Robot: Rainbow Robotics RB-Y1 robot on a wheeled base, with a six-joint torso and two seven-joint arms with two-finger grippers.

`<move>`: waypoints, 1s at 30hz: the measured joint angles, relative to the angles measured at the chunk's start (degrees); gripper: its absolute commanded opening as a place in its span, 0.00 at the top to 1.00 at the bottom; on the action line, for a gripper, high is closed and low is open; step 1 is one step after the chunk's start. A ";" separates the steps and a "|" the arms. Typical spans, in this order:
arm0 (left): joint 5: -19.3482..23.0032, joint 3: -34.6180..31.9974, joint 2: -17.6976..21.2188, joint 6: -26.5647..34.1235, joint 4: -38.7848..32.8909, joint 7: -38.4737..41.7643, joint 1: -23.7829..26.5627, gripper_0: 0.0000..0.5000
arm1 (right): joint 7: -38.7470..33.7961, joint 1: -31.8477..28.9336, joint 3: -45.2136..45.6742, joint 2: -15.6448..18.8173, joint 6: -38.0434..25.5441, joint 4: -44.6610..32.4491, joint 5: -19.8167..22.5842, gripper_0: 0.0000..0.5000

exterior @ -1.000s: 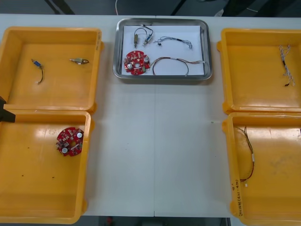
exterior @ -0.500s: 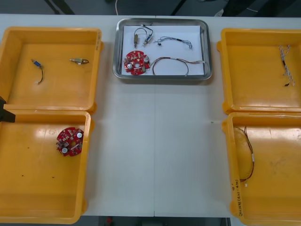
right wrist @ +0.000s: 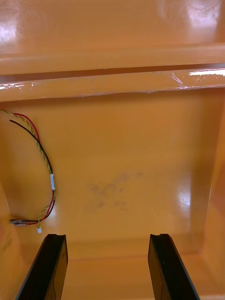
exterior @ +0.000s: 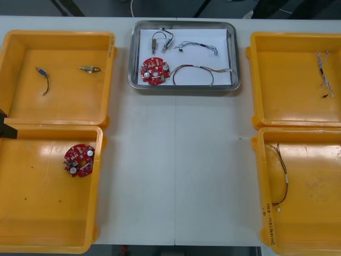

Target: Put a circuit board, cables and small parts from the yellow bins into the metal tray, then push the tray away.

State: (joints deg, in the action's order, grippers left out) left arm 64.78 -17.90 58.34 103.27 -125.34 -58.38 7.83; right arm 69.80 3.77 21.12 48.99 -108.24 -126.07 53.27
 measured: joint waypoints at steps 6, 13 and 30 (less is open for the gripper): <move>0.00 0.00 0.00 0.00 0.00 0.00 0.00 0.00 | 0.00 -0.03 0.00 0.00 1.42 -0.33 0.00 0.00; 0.00 0.00 0.00 0.00 0.00 0.00 0.00 0.00 | 0.01 -0.04 0.00 0.00 3.00 -0.52 0.00 0.00; 0.00 0.00 0.00 0.00 0.00 0.00 0.00 0.00 | 0.01 -0.05 0.00 0.00 2.30 -0.54 -0.03 0.00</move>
State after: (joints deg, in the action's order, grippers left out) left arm 64.78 -17.90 58.34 103.27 -125.34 -58.38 7.83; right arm 69.80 3.72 21.12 49.00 -105.94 -126.61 53.23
